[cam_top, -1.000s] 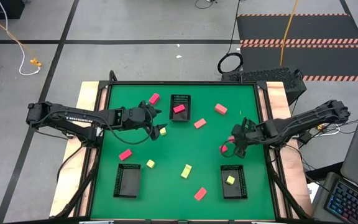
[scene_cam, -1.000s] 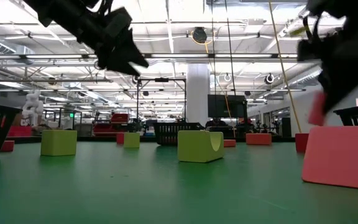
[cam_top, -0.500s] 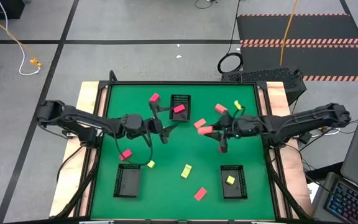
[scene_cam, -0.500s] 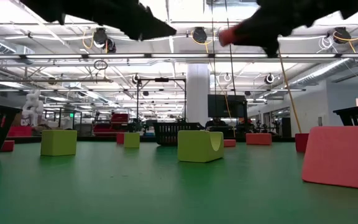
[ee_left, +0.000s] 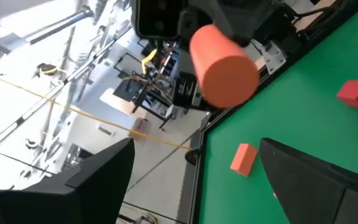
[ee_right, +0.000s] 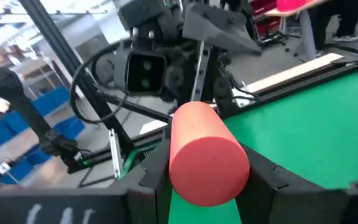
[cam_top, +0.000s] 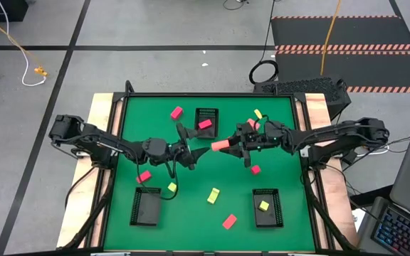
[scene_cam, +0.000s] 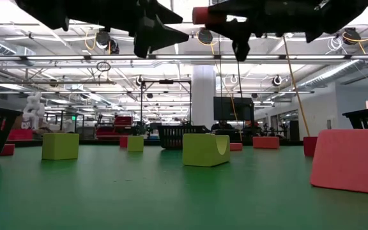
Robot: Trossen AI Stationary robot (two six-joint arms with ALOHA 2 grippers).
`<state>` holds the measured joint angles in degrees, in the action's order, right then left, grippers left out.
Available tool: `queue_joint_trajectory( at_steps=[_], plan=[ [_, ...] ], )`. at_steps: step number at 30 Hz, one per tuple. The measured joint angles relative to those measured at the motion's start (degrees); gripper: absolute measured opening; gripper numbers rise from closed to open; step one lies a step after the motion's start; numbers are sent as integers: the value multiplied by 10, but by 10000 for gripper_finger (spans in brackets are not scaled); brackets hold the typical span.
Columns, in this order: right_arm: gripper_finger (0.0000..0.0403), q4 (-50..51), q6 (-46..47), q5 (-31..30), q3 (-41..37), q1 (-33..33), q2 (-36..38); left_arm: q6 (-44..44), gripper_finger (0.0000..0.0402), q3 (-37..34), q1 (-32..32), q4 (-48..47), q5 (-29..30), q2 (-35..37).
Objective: Sort & place blocks by color
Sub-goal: Put the orange block into the bottom left black bin
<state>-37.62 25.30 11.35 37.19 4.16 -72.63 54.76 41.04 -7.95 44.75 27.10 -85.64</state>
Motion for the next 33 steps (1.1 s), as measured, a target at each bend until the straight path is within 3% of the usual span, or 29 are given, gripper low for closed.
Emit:
queue_joint_trajectory(
  at_steps=[13, 17, 26, 29, 33],
  plan=[
    [115, -131, 27, 24, 0, 19, -100, 11, 347, 0, -6, 27, -5, -40],
    [115, -137, 29, 24, 0, 19, -116, 12, 347, 0, -6, 81, -10, -61],
    [115, -140, 29, 25, 0, 19, -119, -5, 346, 0, -13, 107, -8, -98],
    [115, -127, 30, 25, 0, 19, -119, -18, 331, 1, -19, 121, -1, -98],
    [115, -123, 36, 25, 0, 19, -119, -19, 281, 1, -29, 124, 0, -98]
  ],
)
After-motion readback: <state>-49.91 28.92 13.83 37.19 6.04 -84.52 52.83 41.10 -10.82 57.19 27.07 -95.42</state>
